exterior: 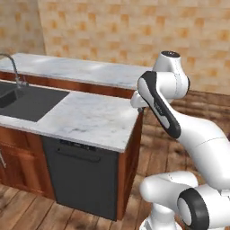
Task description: Navigate to the dishwasher.
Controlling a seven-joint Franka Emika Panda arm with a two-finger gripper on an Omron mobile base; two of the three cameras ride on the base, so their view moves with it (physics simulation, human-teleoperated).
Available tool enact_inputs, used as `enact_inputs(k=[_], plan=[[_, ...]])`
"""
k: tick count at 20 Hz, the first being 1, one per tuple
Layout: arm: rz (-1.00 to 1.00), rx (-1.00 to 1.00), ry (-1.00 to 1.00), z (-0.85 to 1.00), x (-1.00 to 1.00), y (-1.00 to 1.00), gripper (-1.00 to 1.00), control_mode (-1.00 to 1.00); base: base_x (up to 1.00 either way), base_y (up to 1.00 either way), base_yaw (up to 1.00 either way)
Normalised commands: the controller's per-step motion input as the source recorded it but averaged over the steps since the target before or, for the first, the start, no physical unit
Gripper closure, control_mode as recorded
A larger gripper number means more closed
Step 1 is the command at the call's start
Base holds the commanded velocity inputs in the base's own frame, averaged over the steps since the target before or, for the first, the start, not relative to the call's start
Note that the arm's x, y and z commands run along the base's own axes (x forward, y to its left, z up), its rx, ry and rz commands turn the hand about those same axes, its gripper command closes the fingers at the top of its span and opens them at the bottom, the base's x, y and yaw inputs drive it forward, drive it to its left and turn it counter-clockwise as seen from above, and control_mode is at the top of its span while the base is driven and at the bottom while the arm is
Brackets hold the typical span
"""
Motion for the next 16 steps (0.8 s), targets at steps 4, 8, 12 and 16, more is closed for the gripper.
enact_inputs(k=[4, 8, 12, 16], plan=[[0.00, 0.00, 0.00, 0.00, 0.00, 0.00, -1.00, 1.00, 0.09, 0.79, -0.52], [0.00, 0.00, 0.00, 0.00, 0.00, 0.00, -1.00, 1.00, -0.21, 0.88, -0.47], [0.00, 0.00, 0.00, 0.00, 0.00, 0.00, -1.00, 1.00, -0.06, 0.98, -0.45], [0.00, 0.00, 0.00, 0.00, 0.00, 0.00, -1.00, 1.00, 0.06, 0.93, -0.39]])
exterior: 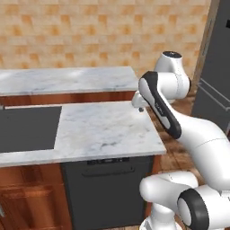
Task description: Navigate to the dishwasher.
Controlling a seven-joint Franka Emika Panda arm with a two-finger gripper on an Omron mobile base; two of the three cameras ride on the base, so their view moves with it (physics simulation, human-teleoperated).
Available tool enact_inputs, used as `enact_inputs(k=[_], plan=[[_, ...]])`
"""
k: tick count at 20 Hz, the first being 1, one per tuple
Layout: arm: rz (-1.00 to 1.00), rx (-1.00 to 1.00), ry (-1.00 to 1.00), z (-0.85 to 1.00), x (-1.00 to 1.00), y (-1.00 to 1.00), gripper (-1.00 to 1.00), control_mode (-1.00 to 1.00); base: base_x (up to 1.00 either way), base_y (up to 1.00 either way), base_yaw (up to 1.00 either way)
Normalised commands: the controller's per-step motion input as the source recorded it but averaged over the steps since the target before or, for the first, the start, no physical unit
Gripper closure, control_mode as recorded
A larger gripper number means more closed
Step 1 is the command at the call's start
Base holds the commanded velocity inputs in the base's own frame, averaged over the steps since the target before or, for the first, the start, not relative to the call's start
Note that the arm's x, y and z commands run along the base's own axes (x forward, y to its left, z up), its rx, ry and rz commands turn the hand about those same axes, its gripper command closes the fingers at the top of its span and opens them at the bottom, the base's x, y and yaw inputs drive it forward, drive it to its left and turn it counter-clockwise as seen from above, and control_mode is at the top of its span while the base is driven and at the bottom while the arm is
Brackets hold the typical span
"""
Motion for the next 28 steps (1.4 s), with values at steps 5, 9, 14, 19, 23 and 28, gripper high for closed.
enact_inputs(k=[5, 9, 14, 19, 23, 28], plan=[[0.00, 0.00, 0.00, 0.00, 0.00, 0.00, -1.00, 1.00, 0.29, 0.53, -0.22], [0.00, 0.00, 0.00, 0.00, 0.00, 0.00, -1.00, 1.00, 0.19, 0.22, -0.06], [0.00, 0.00, 0.00, 0.00, 0.00, 0.00, -1.00, 1.00, 0.10, 0.62, -0.04], [0.00, 0.00, 0.00, 0.00, 0.00, 0.00, -1.00, 1.00, 0.21, 0.55, -0.06], [0.00, 0.00, 0.00, 0.00, 0.00, 0.00, -1.00, 1.00, 0.38, 0.10, -0.01], [0.00, 0.00, 0.00, 0.00, 0.00, 0.00, -1.00, 1.00, 0.45, 0.00, 0.00]])
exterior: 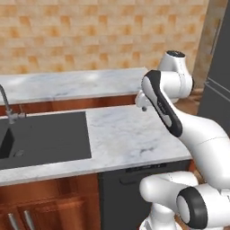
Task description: Navigate to the dishwasher.
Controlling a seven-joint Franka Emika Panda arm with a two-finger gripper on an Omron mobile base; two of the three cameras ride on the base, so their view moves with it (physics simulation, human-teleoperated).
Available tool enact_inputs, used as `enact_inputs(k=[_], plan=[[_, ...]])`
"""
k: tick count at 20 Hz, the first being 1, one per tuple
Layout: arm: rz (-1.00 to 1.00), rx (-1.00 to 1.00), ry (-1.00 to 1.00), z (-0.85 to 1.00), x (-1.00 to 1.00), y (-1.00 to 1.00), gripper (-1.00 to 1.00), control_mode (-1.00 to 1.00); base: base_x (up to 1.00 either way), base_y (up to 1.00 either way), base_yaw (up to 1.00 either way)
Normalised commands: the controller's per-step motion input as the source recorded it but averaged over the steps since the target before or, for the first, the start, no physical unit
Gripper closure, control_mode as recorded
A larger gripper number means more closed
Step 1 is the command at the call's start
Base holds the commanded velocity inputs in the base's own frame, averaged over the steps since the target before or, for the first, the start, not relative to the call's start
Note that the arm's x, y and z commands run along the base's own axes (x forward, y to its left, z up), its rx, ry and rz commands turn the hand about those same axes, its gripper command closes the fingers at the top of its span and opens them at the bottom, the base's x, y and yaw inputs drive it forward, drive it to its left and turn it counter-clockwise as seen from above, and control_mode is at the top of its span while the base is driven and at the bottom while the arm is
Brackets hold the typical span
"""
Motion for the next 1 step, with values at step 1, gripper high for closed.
enact_inputs(k=[1], plan=[[0.00, 0.00, 0.00, 0.00, 0.00, 0.00, -1.00, 1.00, 0.38, 0.00, 0.00]])
